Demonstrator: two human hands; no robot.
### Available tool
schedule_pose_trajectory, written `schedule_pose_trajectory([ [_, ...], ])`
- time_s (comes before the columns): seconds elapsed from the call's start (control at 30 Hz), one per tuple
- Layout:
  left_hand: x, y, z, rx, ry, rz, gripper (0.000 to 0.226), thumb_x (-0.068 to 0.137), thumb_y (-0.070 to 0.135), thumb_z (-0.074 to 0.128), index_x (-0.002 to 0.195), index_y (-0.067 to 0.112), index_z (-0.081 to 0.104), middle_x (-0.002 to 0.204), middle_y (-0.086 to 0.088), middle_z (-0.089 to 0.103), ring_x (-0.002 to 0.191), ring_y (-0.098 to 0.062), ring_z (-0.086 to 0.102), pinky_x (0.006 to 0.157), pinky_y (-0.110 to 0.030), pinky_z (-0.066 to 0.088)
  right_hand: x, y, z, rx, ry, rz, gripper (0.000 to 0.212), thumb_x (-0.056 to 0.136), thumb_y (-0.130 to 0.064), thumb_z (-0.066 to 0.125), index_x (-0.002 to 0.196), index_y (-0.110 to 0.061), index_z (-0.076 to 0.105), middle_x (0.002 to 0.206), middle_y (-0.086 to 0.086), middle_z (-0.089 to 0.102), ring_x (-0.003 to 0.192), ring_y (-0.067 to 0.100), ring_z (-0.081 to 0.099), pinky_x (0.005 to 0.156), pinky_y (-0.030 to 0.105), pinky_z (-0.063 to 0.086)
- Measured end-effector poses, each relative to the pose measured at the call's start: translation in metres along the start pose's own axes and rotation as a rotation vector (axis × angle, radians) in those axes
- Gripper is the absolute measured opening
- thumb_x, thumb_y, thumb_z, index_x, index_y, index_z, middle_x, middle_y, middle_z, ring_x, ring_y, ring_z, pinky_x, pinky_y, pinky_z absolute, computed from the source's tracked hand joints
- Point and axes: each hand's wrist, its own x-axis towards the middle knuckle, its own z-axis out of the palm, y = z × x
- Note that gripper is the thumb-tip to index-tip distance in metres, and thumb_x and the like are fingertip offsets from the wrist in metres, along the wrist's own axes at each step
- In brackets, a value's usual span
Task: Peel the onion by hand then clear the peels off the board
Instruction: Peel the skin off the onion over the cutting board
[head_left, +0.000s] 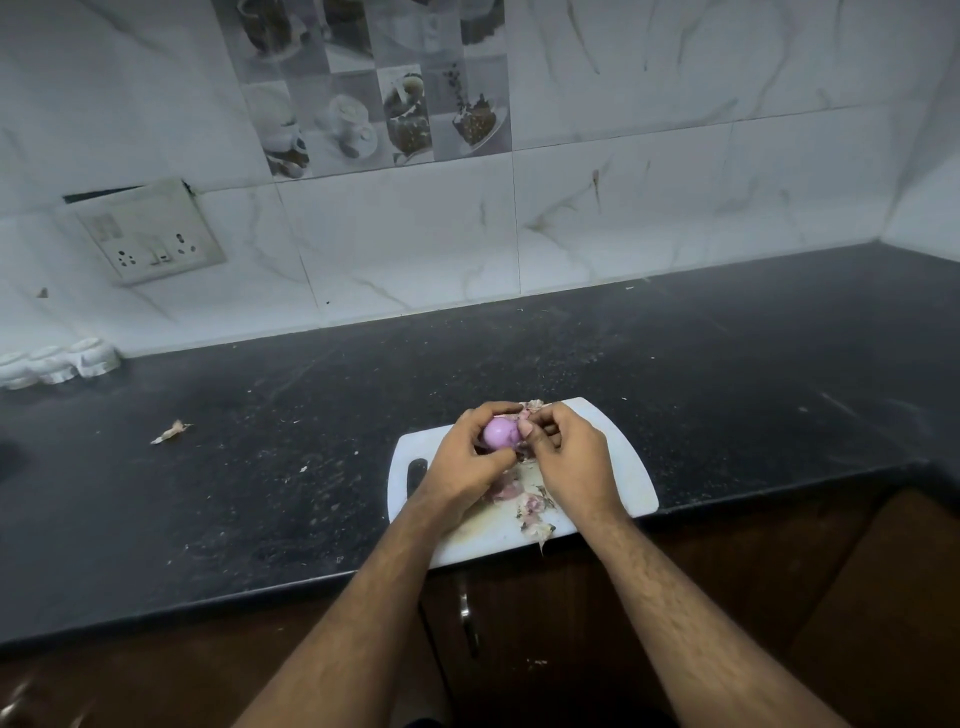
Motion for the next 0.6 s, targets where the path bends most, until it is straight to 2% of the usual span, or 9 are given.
schedule_pose_trajectory([
  [0.07,-0.001,0.003,-0.001,-0.091,0.003,-0.019,0.038,0.091,0.001,0.066,0.12,0.025,0.069,0.115,-0.007,0.067,0.079,-0.01,0.064,0.06,-0.017,0.051,0.001,0.0,0.0,-0.046,-0.003,0.027,0.012,0.101,-0.029,0.065,0.102,-0.017,0.066,0.086,-0.012,0.069,0.078,-0.006,0.062,0.064,0.004,0.046],
  [0.2,0.001,0.002,-0.002,-0.156,-0.034,-0.038,0.024,0.096,0.027,0.07,0.119,0.021,0.068,0.116,-0.009,0.073,0.099,-0.015,0.072,0.081,-0.023,0.056,0.003,-0.002,0.002,-0.133,-0.119,0.036,0.019,0.104,-0.035,0.057,0.108,-0.018,0.063,0.091,-0.008,0.069,0.083,0.002,0.064,0.066,0.013,0.047],
  [0.33,0.004,-0.001,-0.001,-0.115,-0.006,-0.034,0.019,0.105,0.024,0.059,0.111,0.007,0.064,0.088,0.004,0.069,0.073,0.001,0.064,0.067,-0.015,0.05,0.002,-0.004,0.005,-0.241,-0.196,-0.058,0.026,0.108,-0.038,0.045,0.107,-0.017,0.06,0.092,-0.005,0.067,0.079,0.008,0.06,0.063,0.022,0.043],
  [0.4,0.006,-0.002,0.0,-0.104,0.012,-0.054,0.018,0.107,0.026,0.056,0.106,0.01,0.065,0.085,0.006,0.07,0.075,0.0,0.065,0.068,-0.016,0.05,0.003,-0.005,0.004,-0.216,-0.229,-0.066,0.031,0.109,-0.039,0.041,0.105,-0.015,0.06,0.095,-0.004,0.068,0.085,0.013,0.062,0.068,0.026,0.047],
  [0.5,0.01,-0.003,0.002,-0.019,0.047,-0.075,0.021,0.11,0.026,0.049,0.098,0.02,0.066,0.083,0.014,0.071,0.08,0.002,0.064,0.072,-0.015,0.049,0.004,-0.009,0.002,-0.127,-0.288,-0.041,0.037,0.109,-0.04,0.041,0.118,-0.01,0.061,0.109,0.001,0.071,0.101,0.018,0.066,0.088,0.036,0.053],
  [0.6,0.012,-0.001,0.005,0.094,0.036,-0.061,0.027,0.112,0.025,0.044,0.095,0.019,0.064,0.077,0.021,0.067,0.074,0.008,0.059,0.071,-0.011,0.046,0.002,-0.01,-0.002,-0.061,-0.318,-0.032,0.033,0.109,-0.037,0.042,0.117,-0.012,0.062,0.109,-0.001,0.072,0.102,0.015,0.066,0.092,0.035,0.054],
])
